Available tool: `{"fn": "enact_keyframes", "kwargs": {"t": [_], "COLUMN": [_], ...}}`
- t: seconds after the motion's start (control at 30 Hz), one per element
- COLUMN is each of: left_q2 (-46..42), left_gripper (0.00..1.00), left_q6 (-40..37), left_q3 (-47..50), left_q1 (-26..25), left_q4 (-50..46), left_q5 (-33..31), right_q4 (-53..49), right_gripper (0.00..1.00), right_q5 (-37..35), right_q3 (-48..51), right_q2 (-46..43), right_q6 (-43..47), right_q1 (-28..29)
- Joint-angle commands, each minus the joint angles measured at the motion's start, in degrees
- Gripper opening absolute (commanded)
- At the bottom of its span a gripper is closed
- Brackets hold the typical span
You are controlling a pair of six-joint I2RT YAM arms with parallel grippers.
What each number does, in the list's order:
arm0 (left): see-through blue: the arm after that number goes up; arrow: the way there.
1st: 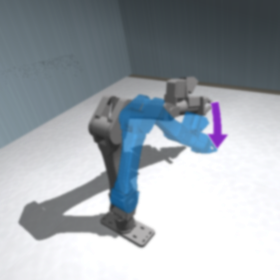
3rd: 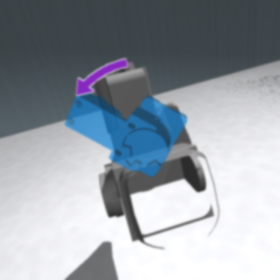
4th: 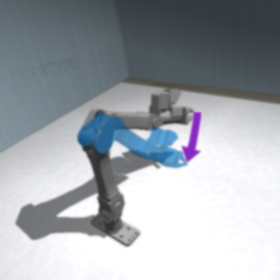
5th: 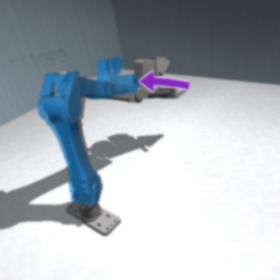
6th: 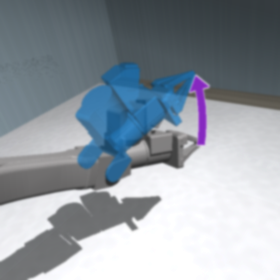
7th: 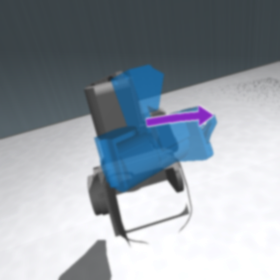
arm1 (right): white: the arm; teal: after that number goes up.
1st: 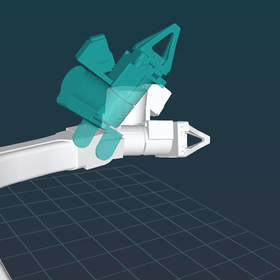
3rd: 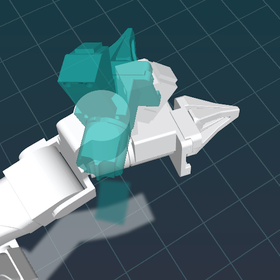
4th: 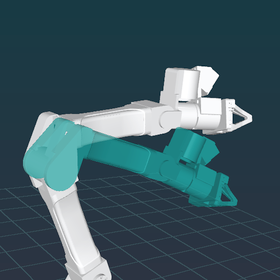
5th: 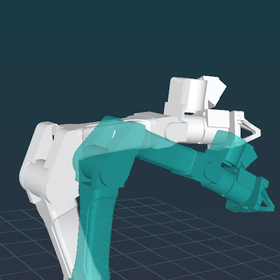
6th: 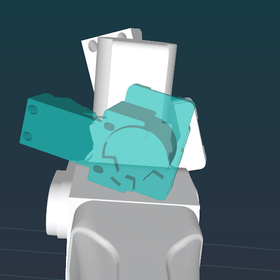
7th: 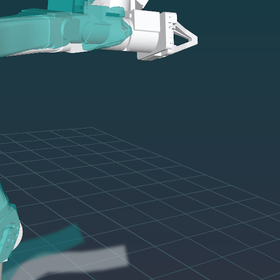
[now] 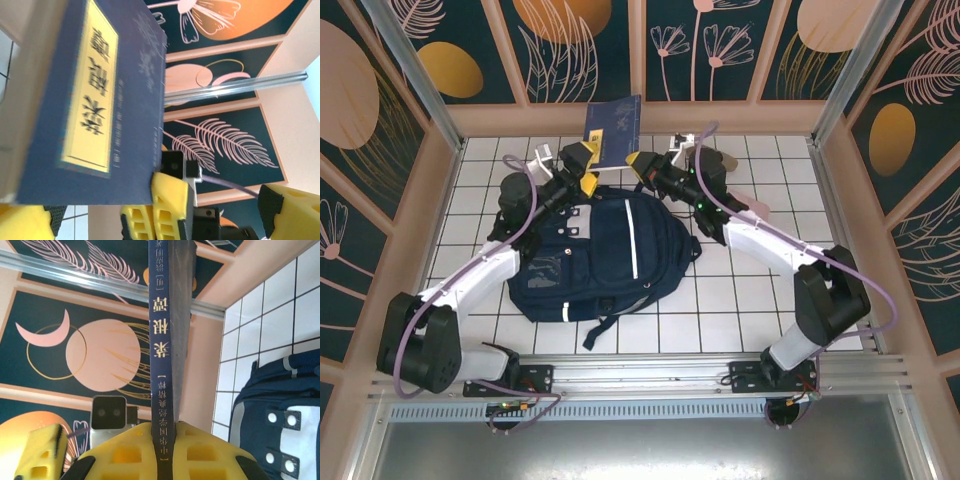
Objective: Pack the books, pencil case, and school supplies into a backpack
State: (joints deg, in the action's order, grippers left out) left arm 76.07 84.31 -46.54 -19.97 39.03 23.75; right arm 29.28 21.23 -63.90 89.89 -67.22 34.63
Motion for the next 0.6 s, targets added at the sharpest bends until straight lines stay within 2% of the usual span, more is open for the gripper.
{"fn": "enact_keyframes", "kwargs": {"t": [0.0, 0.1, 0.37, 0.47, 0.57], "left_q2": [-3.28, -3.53, -0.41, -0.65, -0.74], "left_gripper": [0.97, 0.94, 0.84, 0.75, 0.59], "left_q6": [1.73, 1.71, 4.87, 4.95, 4.57], "left_q3": [2.77, 3.13, 3.35, 3.57, 3.69], "left_q1": [-0.42, -0.64, -1.38, -1.96, -2.17], "left_q4": [2.58, 3.35, 11.79, 12.74, 13.5], "left_q5": [-6.32, -7.83, -8.14, -9.13, -9.51], "right_q4": [8.54, 12.06, 17.9, 19.22, 19.75], "right_gripper": [0.0, 0.0, 0.0, 0.0, 0.0], "right_q5": [-8.3, -11.56, -14.23, -15.14, -15.95], "right_q3": [2.48, 5.3, 8.85, 9.98, 10.92], "right_q2": [-4.47, -5.21, -4.94, -4.9, -4.98], "right_q6": [0.18, -2.0, -4.13, -5.0, -4.95], "right_q1": [2.4, 4.31, 7.27, 8.13, 9.2]}}
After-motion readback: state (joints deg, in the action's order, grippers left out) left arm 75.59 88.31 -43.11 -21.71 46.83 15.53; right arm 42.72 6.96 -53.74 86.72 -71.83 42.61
